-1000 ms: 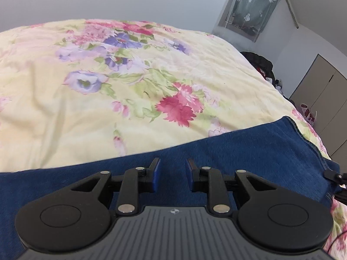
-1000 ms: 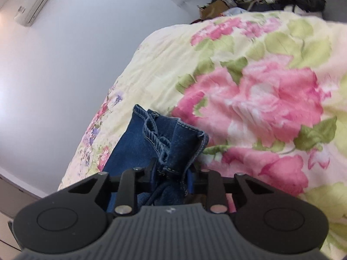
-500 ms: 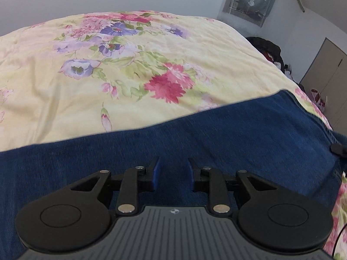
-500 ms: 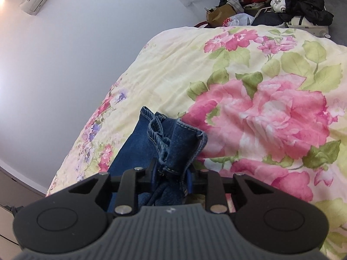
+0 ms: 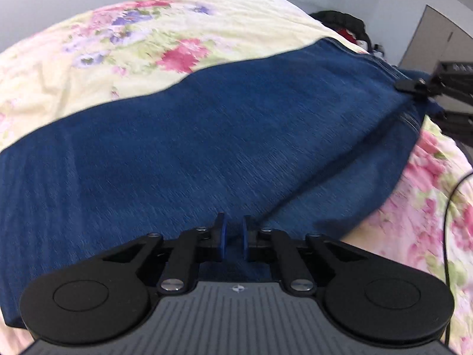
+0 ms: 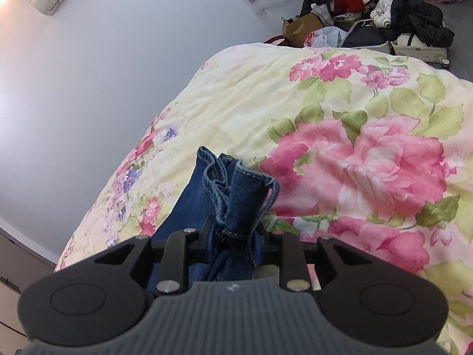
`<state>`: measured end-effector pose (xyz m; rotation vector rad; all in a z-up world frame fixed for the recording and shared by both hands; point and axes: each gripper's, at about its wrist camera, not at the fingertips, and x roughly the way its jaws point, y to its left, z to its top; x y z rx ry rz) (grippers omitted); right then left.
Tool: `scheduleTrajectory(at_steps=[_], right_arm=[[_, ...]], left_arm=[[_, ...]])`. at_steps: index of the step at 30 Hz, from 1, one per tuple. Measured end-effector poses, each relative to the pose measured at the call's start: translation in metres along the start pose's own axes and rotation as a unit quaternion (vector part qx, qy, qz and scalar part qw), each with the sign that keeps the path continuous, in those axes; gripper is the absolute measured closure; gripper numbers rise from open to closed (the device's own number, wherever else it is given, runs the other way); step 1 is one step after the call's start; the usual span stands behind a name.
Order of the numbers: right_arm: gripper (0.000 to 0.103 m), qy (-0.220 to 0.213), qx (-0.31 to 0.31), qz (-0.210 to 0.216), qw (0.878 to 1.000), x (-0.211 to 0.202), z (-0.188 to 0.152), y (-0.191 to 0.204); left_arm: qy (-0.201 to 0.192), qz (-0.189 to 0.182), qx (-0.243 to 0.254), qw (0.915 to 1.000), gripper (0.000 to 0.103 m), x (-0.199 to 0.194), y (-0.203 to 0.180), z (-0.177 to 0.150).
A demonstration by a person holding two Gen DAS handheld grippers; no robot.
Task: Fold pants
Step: 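Lift the jeans with both grippers and fold the waistband over the legs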
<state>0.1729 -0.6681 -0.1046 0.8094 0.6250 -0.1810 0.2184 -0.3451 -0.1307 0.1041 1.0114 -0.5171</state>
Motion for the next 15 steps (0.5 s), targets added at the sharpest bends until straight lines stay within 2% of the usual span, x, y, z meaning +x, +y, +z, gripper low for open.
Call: scheduleTrajectory(at_steps=[2, 4, 7, 10, 15], right_arm=[[0.083, -0.005, -0.004, 0.001, 1.000, -0.004, 0.000, 0.007], [0.084, -0.011, -0.012, 0.006, 1.000, -0.010, 0.001, 0.017], [0.084, -0.025, -0.048, 0.009, 0.999, -0.023, -0.001, 0.042], [0.085, -0.042, -0.091, 0.017, 0.995, -0.039, -0.008, 0.075], [0.085, -0.062, -0.138, 0.039, 0.988, -0.061, -0.026, 0.134]], left_arm=[[0.011, -0.021, 0.001, 0.9997, 0.093, -0.005, 0.001, -0.006], [0.011, -0.057, -0.005, 0.9983, 0.093, -0.014, 0.009, -0.011], [-0.007, -0.099, -0.039, 0.9943, 0.085, -0.040, 0.033, -0.016], [-0.037, -0.089, -0.079, 0.9922, 0.084, -0.071, 0.069, -0.019], [-0.077, -0.038, -0.126, 0.9883, 0.084, -0.114, 0.133, -0.027]])
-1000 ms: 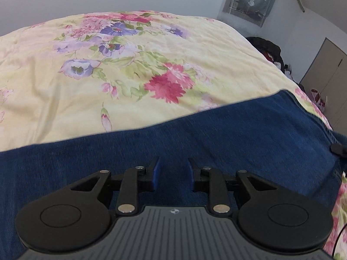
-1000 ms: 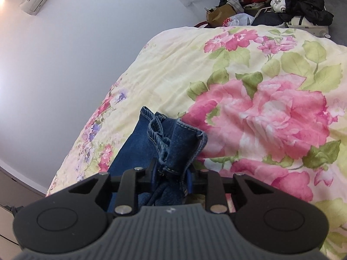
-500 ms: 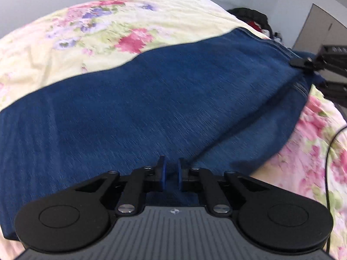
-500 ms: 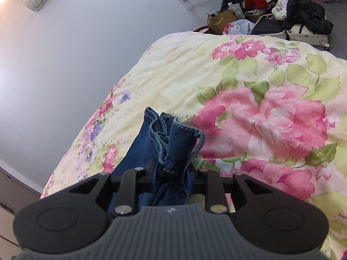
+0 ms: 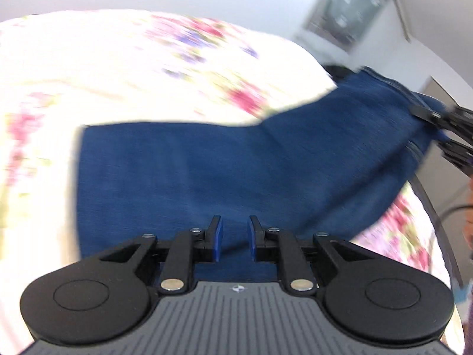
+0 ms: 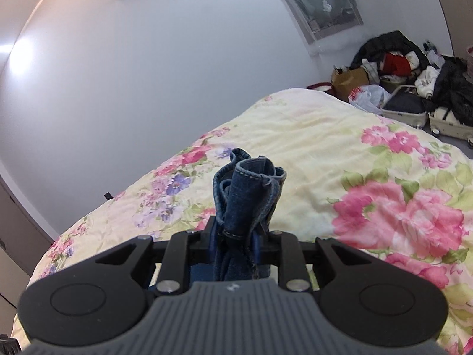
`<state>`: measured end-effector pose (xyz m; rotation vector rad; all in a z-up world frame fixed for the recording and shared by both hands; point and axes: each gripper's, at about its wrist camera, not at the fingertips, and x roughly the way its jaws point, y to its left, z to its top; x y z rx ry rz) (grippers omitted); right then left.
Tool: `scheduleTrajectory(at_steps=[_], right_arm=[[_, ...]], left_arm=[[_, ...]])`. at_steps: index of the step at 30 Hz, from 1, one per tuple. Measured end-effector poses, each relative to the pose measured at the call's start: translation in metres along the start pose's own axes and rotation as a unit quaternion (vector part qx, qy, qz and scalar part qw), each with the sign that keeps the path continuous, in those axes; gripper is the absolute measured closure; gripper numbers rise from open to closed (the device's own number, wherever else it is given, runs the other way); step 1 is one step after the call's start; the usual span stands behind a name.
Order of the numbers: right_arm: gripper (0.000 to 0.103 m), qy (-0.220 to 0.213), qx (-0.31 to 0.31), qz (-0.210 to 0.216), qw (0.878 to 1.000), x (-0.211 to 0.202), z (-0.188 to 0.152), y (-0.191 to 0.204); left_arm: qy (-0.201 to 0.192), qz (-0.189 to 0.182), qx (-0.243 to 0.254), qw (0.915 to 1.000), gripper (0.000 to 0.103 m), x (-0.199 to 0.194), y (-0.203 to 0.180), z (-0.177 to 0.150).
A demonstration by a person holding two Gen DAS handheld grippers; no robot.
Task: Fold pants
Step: 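Lift the jeans with both grippers and fold the waistband over the legs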
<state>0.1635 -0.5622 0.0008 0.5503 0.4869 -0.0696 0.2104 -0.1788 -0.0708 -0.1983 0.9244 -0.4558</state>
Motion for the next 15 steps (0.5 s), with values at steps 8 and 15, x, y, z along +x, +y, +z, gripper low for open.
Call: scheduleTrajectory(at_steps=[8, 15], right_arm=[[0.085, 0.004, -0.062, 0.051, 0.997, -0.002, -0.027, 0.116], [0.086, 0.079, -0.096, 0.104, 0.987, 0.039, -0.106, 0.196]], left_arm=[[-0.043, 0.045, -0.060, 0.9963, 0.084, -0.052, 0.075, -0.002], [-0.048, 0.056, -0.103, 0.9920, 0.084, -0.068, 0.124, -0.011]])
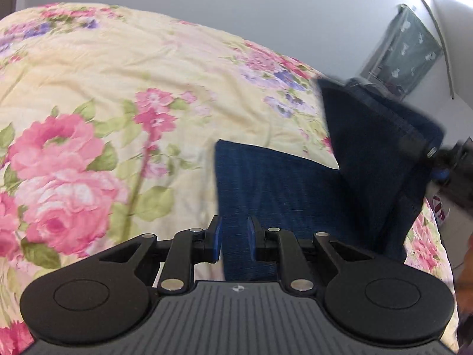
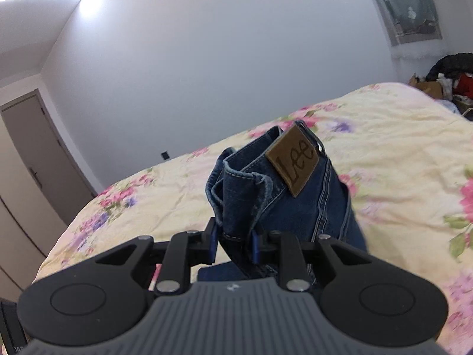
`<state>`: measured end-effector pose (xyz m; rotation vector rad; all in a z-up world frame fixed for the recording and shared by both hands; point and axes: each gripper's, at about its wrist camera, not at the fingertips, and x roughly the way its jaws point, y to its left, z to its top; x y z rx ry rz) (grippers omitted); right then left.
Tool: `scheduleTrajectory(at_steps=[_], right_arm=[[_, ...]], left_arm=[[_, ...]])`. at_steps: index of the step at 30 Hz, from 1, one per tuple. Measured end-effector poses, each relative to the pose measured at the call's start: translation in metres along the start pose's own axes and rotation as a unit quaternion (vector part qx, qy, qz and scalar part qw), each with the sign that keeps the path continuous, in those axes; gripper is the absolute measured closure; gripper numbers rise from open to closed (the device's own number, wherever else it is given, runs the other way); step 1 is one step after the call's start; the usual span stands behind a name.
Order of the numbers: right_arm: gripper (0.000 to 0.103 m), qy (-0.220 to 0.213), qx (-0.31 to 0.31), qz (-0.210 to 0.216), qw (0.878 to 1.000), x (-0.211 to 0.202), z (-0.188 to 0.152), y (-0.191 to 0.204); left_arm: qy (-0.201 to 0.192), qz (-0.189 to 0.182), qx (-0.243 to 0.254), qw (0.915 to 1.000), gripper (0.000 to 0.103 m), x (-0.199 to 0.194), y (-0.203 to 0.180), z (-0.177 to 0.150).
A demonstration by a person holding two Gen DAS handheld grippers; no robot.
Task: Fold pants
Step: 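Lift the jeans with both grippers and fold the waistband over the legs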
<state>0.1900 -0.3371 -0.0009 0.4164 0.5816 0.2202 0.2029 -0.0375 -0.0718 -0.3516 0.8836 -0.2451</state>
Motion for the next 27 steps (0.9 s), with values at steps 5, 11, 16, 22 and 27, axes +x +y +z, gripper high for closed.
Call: scheduleTrajectory(at_steps=[5, 11, 16, 22, 27], right_arm=[[0.086, 0.111, -0.015, 0.009, 0.994, 0.059, -0.077, 0.030], [0.085, 0.155, -0.021, 0.002, 0.988, 0.078, -0.113, 0.022], [0.062, 0.179, -0.003, 0.036, 0.983, 0.076, -0.109, 0.021], [0.057, 0.157, -0.016, 0.065, 0.985, 0.054, -0.080, 0.022], [0.058, 0.112, -0.044, 0.016, 0.993, 0.057, -0.044, 0.001]], left_arm=[[0.002, -0.008, -0.037, 0.9993, 0.084, -0.003, 0.025, 0.001], [0.006, -0.060, -0.086, 0.9944, 0.076, 0.005, 0.041, 0.003], [0.016, -0.098, -0.124, 0.9873, 0.073, 0.018, 0.045, 0.004], [0.017, -0.140, -0.169, 0.9755, 0.068, 0.044, 0.047, 0.020], [0.025, -0.159, -0.202, 0.9661, 0.058, 0.083, 0.046, 0.037]])
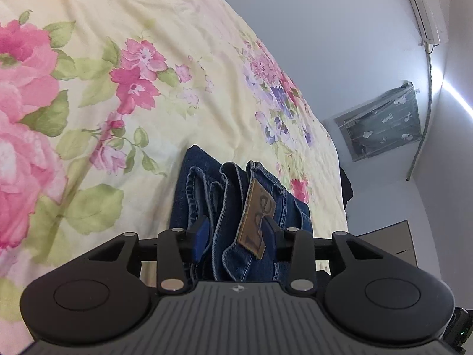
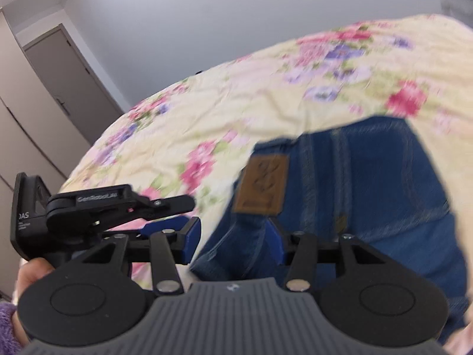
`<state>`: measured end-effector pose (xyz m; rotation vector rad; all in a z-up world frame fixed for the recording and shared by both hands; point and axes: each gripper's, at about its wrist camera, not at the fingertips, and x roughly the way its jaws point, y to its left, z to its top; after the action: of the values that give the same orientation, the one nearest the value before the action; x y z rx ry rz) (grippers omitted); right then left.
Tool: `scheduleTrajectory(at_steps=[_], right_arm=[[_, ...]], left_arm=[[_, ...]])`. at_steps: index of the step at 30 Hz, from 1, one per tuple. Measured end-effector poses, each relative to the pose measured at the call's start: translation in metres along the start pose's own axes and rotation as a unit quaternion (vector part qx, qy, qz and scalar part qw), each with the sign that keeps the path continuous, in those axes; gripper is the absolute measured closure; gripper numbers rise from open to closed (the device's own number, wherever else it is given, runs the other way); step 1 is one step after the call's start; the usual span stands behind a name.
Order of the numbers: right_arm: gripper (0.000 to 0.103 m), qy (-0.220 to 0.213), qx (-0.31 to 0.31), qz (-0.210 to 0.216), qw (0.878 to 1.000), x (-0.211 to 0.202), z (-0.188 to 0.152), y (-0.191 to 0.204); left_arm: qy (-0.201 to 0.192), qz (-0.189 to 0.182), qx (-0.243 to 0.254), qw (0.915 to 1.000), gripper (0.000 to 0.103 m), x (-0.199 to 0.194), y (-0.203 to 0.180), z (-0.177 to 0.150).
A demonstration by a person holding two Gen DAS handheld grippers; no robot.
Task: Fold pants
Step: 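Lift the jeans with both grippers and fold the waistband over the legs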
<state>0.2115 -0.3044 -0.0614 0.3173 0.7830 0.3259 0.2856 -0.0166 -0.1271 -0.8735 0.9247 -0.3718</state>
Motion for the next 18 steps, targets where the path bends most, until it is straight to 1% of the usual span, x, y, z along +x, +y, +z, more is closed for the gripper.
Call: scheduleTrajectory(at_steps=[2, 3, 5, 6, 7, 8, 10, 13, 15, 17, 18], right_arm=[[0.064, -0.002, -0.012, -0.036, 0.999, 0.008, 0.009, -0.014], [0.069, -0.001, -0.015, -0.047, 0.999, 0.012, 0.013, -0.022], [0.072, 0.000, -0.013, -0.057, 0.998, 0.019, 0.018, -0.036], [0.076, 0.001, -0.012, -0.060, 0.998, 0.023, 0.020, -0.042], [0.078, 0.004, -0.011, -0.061, 0.998, 0.028, 0.020, -0.048], [0.079, 0.009, -0.008, -0.062, 0.998, 0.031, 0.018, -0.053], [0.082, 0.017, -0.004, -0.059, 0.998, 0.039, 0.013, -0.062], [0.083, 0.012, 0.002, -0.046, 0.999, 0.045, 0.003, -0.071], [0.083, 0.009, 0.004, -0.043, 0.999, 0.049, -0.003, -0.074], [0.082, 0.007, 0.005, -0.044, 0.999, 0.051, -0.006, -0.073], [0.082, 0.006, 0.005, -0.045, 0.999, 0.052, -0.007, -0.073]], left_arm=[[0.006, -0.001, -0.015, 0.9999, 0.057, 0.016, 0.005, 0.006], [0.010, -0.005, -0.023, 0.9997, 0.057, 0.024, 0.009, 0.009], [0.018, -0.013, -0.031, 0.9993, 0.057, 0.038, 0.015, 0.012], [0.020, -0.011, -0.030, 0.9993, 0.057, 0.044, 0.017, 0.014], [0.023, -0.010, -0.026, 0.9993, 0.060, 0.049, 0.020, 0.015], [0.025, -0.013, -0.023, 0.9993, 0.065, 0.053, 0.023, 0.015], [0.026, -0.026, -0.019, 0.9991, 0.067, 0.056, 0.028, 0.015], [0.030, -0.043, -0.004, 0.9986, 0.067, 0.059, 0.032, 0.017], [0.035, -0.053, -0.006, 0.9980, 0.065, 0.066, 0.032, 0.021], [0.035, -0.056, -0.002, 0.9978, 0.066, 0.073, 0.026, 0.025], [0.037, -0.056, 0.012, 0.9977, 0.068, 0.073, 0.018, 0.027]])
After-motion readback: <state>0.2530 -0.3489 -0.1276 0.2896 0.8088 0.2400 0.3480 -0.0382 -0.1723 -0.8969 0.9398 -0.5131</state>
